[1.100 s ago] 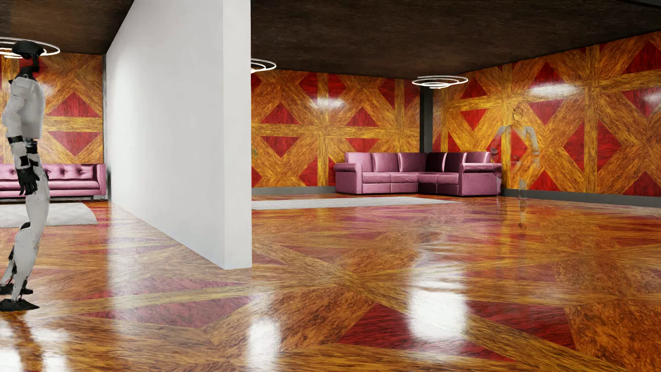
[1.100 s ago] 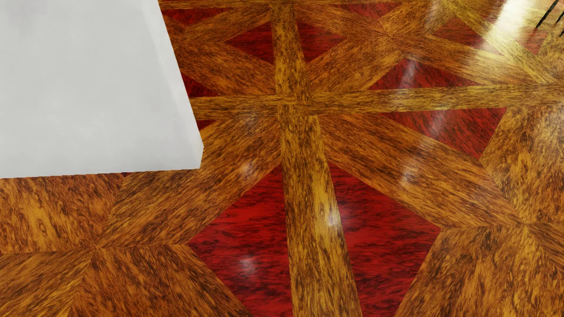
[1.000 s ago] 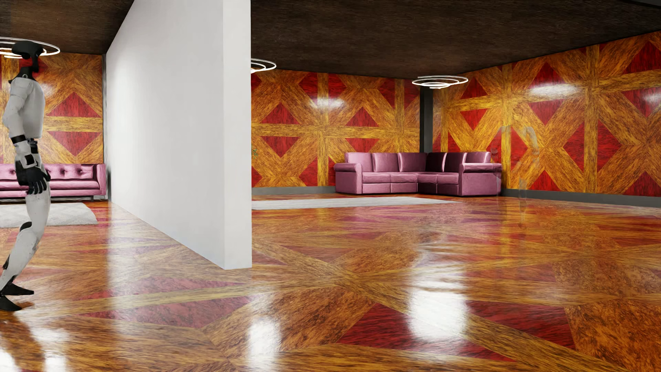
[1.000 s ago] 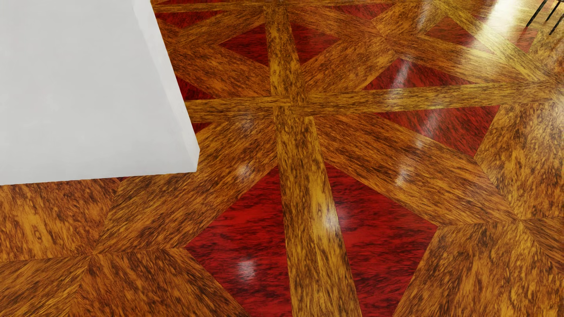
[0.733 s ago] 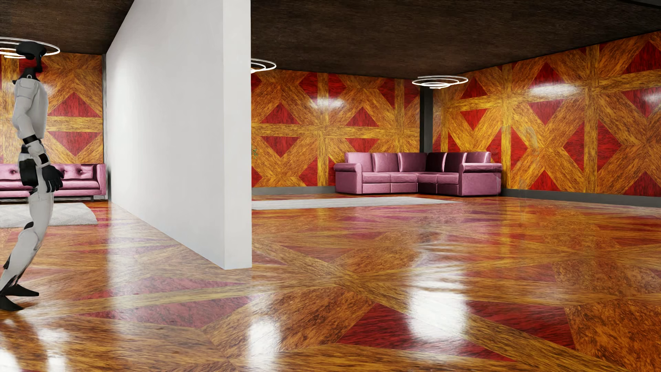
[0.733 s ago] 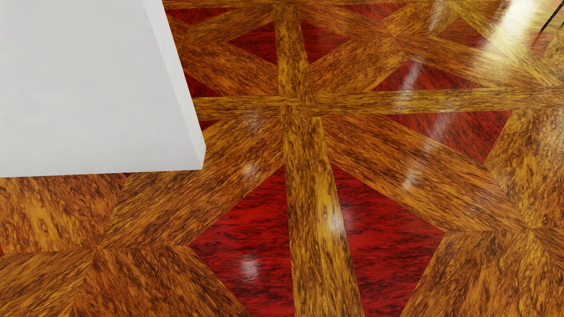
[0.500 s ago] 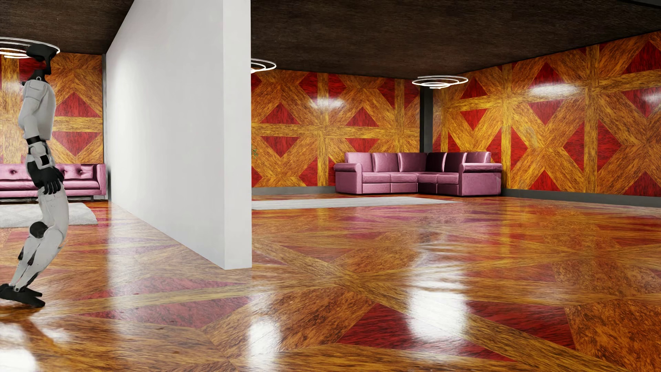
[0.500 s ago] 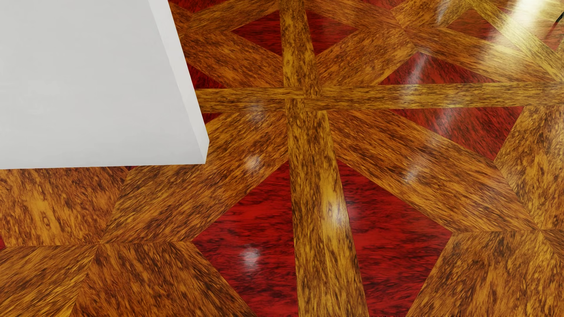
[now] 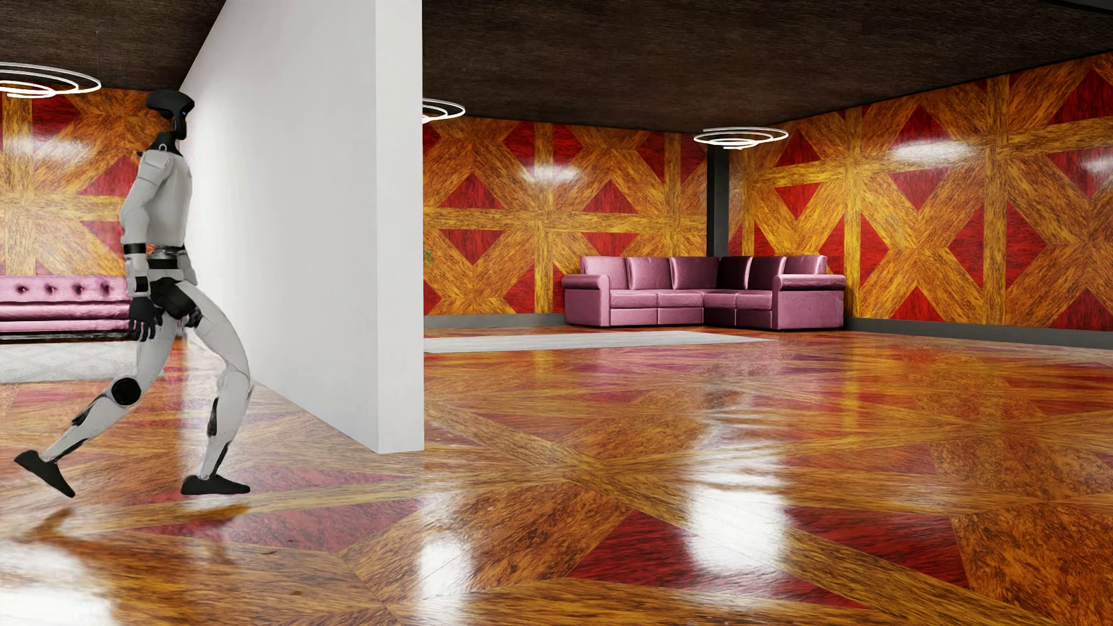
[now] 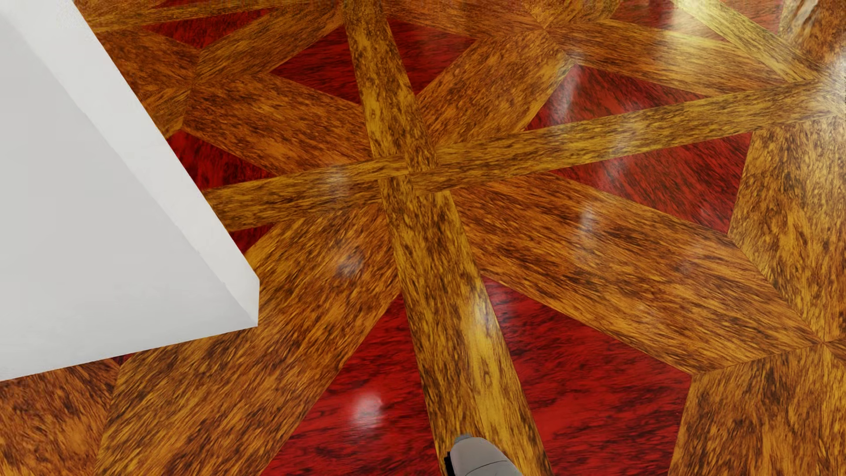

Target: Walk towards the sofa

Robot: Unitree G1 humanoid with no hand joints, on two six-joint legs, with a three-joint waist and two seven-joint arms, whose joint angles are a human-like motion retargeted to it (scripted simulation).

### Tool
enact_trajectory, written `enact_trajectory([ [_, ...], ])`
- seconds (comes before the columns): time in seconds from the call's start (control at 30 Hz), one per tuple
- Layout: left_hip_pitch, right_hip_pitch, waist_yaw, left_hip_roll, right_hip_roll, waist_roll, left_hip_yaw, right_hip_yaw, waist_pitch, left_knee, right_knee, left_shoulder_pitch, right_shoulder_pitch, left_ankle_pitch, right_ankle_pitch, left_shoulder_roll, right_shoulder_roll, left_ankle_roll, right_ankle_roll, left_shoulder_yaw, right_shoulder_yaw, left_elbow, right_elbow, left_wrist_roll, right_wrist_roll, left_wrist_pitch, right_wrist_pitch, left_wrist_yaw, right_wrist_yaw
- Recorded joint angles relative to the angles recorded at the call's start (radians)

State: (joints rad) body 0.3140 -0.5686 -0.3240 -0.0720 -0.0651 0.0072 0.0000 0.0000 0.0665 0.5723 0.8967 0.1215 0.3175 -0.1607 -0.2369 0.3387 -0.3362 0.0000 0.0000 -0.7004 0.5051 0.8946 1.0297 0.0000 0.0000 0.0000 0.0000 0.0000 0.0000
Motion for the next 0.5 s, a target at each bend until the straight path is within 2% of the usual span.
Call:
enact_trajectory([
  [0.03,-0.094,0.036,0.019,0.002,-0.003,-0.013,0.0,0.0,-0.018,0.18,0.009,0.024,-0.001,0.168,-0.041,0.003,0.005,0.0,0.0,-0.012,-0.003,0.011,0.001,0.0,0.0,0.0,0.0,0.0,0.0],
  [0.07,-0.186,0.117,0.037,0.032,0.034,-0.005,0.0,0.0,0.017,0.397,-0.004,0.035,-0.012,0.265,-0.076,-0.005,0.005,0.0,0.0,-0.018,-0.025,0.016,-0.022,0.0,0.0,0.0,0.0,0.0,0.0],
  [0.1,-0.299,0.179,0.109,0.038,0.069,-0.004,0.0,0.0,0.034,0.607,-0.03,0.06,-0.024,0.261,-0.101,0.001,0.017,0.0,0.0,0.004,-0.027,-0.005,-0.046,0.0,0.0,0.0,0.0,0.0,0.0],
  [0.13,-0.389,0.275,0.158,0.02,0.066,-0.024,0.0,0.0,0.047,0.733,-0.077,0.071,-0.038,0.237,-0.113,0.009,0.011,0.0,0.0,-0.023,-0.012,0.008,-0.06,0.0,0.0,0.0,0.0,0.0,0.0],
  [0.17,-0.498,0.355,0.214,0.0,0.057,-0.042,0.0,0.0,0.043,0.76,-0.128,0.094,-0.045,0.232,-0.119,0.001,0.009,0.0,0.0,0.0,-0.017,0.018,-0.098,0.0,0.0,0.0,0.0,0.0,0.0],
  [0.23,-0.64,0.536,0.351,-0.022,0.055,-0.069,0.0,0.0,0.06,0.517,-0.26,0.144,-0.066,0.329,-0.103,0.007,0.011,0.0,0.0,0.07,-0.035,-0.021,-0.163,0.0,0.0,0.0,0.0,0.0,0.0],
  [0.27,-0.696,0.612,0.391,-0.036,0.048,-0.077,0.0,0.0,0.06,0.326,-0.323,0.147,-0.083,0.388,-0.093,0.018,-0.008,0.0,0.0,0.03,-0.03,-0.015,-0.197,0.0,0.0,0.0,0.0,0.0,0.0],
  [0.3,-0.735,0.685,0.423,-0.039,0.044,-0.078,0.0,0.0,0.056,0.138,-0.365,0.167,-0.106,0.388,-0.102,0.026,-0.021,0.0,0.0,0.032,-0.032,-0.026,-0.225,0.0,0.0,0.0,0.0,0.0,0.0],
  [0.33,-0.765,0.749,0.456,-0.039,0.044,-0.077,0.0,0.0,0.049,-0.027,-0.401,0.175,-0.124,0.259,-0.119,0.023,-0.033,0.0,0.0,0.047,-0.039,-0.025,-0.252,0.0,0.0,0.0,0.0,0.0,0.0],
  [0.37,-0.79,0.799,0.472,-0.033,0.042,-0.074,0.0,0.0,0.034,-0.127,-0.413,0.188,-0.146,0.035,-0.138,0.027,-0.045,0.0,0.0,0.035,-0.042,-0.034,-0.272,0.0,0.0,0.0,0.0,0.0,0.0],
  [0.4,-0.814,0.832,0.489,-0.032,0.034,-0.079,0.0,0.0,0.024,-0.13,-0.406,0.193,-0.166,-0.108,-0.155,0.023,-0.049,0.0,0.0,0.029,-0.052,-0.014,-0.273,0.0,0.0,0.0,0.0,0.0,0.0],
  [0.43,-0.828,0.862,0.524,-0.028,0.031,-0.082,0.0,0.0,0.031,-0.128,-0.391,0.197,-0.172,-0.033,-0.154,0.028,-0.047,0.0,0.0,0.014,-0.072,-0.016,-0.267,0.0,0.0,0.0,0.0,0.0,0.0],
  [0.47,-0.869,0.885,0.537,-0.038,0.016,-0.094,0.0,0.0,0.025,-0.063,-0.358,0.202,-0.167,0.208,-0.109,0.029,-0.04,0.0,0.0,0.014,-0.09,-0.009,-0.256,0.0,0.0,0.0,0.0,0.0,0.0],
  [0.5,-0.902,0.873,0.543,-0.058,-0.01,-0.121,0.0,0.0,0.016,0.015,-0.296,0.2,-0.154,0.4,-0.002,0.026,-0.023,0.0,0.0,0.004,-0.108,0.003,-0.238,0.0,0.0,0.0,0.0,0.0,0.0],
])
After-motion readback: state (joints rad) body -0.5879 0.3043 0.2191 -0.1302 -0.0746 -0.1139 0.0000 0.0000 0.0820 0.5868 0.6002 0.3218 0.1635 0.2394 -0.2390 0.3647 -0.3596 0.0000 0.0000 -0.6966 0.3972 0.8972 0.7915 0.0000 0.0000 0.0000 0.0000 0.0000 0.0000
